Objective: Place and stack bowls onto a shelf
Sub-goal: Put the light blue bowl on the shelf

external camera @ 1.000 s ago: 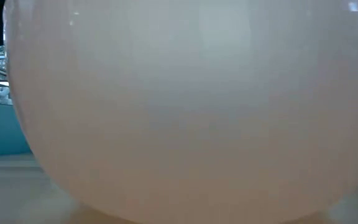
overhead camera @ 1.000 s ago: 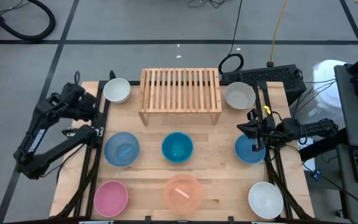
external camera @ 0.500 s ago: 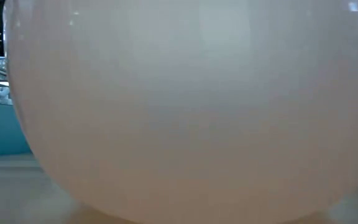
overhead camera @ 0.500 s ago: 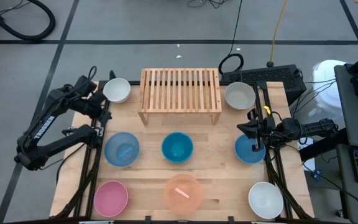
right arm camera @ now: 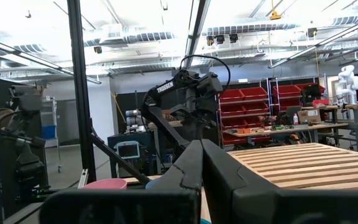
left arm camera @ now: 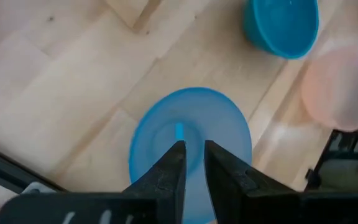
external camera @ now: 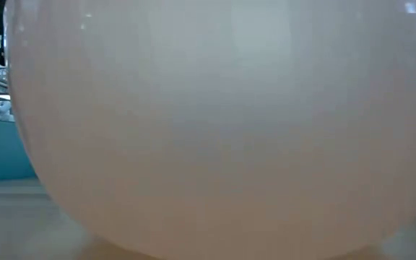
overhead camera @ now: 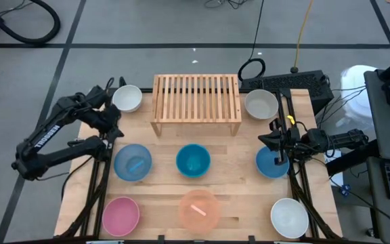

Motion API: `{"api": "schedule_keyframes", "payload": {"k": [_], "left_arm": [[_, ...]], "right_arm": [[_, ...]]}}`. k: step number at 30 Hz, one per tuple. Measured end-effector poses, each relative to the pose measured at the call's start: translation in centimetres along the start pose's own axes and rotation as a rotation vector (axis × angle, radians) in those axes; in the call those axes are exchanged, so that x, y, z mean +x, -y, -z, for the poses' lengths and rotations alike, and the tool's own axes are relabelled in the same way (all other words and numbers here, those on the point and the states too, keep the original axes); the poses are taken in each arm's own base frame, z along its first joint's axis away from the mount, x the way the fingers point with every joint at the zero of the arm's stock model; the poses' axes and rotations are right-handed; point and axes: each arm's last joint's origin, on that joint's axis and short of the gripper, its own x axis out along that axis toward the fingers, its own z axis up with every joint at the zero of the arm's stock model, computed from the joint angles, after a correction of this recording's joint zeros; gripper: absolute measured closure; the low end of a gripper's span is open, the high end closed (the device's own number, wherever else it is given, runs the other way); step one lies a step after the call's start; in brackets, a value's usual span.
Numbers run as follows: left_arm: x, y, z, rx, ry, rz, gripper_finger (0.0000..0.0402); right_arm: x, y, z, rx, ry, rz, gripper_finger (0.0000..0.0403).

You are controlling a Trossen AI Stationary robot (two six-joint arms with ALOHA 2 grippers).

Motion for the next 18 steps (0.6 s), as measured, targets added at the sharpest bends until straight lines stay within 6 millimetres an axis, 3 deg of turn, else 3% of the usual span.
{"api": "schedule_keyframes", "payload": {"k": [12, 18], "left_arm": [[0.38, 0.69, -0.24, -0.084, -0.021, 0.038, 0.0339], [0.54, 1.01, -0.44, 0.013, -0.010, 0.039, 0.0339]], "right_arm": [[0.00, 0.00, -0.02, 0.000, 0.001, 0.000, 0.0403], [-0.02, -0.02, -0.59, 0.012, 0.059, -0.002, 0.0403]]}}
